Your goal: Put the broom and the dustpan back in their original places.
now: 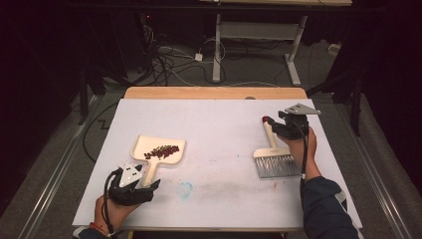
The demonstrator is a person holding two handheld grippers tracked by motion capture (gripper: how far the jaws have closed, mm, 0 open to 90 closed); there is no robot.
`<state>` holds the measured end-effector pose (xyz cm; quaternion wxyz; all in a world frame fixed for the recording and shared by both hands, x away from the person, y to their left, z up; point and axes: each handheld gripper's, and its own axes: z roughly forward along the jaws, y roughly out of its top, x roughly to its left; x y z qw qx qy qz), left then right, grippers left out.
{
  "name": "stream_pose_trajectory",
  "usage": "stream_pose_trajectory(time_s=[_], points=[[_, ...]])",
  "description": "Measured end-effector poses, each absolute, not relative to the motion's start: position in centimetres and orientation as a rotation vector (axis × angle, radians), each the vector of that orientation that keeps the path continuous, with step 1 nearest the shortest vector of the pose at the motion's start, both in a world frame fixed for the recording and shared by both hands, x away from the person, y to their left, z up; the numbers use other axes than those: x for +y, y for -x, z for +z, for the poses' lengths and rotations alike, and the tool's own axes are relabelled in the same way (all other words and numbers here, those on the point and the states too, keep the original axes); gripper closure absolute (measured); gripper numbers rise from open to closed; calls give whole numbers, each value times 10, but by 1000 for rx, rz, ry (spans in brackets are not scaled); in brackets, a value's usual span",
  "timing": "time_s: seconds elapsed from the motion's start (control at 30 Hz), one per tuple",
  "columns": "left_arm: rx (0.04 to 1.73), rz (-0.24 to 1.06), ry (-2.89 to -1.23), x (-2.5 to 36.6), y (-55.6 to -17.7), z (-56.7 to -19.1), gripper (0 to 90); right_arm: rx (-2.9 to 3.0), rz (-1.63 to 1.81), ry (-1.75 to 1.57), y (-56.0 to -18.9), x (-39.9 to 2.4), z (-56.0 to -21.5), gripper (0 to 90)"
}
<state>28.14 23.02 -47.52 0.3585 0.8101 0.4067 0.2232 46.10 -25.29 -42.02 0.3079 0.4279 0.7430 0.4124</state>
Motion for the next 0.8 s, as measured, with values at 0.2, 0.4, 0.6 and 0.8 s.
stream_pose_trajectory(time_s=[0.2,0.4,0.6,0.8], points=[[1034,591,-2109,227,-281,-475,191,1926,1111,-1102,-454,-250,-412,325],[1033,601,-2115,225,-283,-476,157,1877,1138,-1054,-443,-248,-401,246],[1011,619,-2098,226,-282,-475,157,1864,1179,-1024,-436,-247,-394,214],[995,630,-2092,226,-281,-476,157,1885,1204,-992,-432,-243,-390,189]])
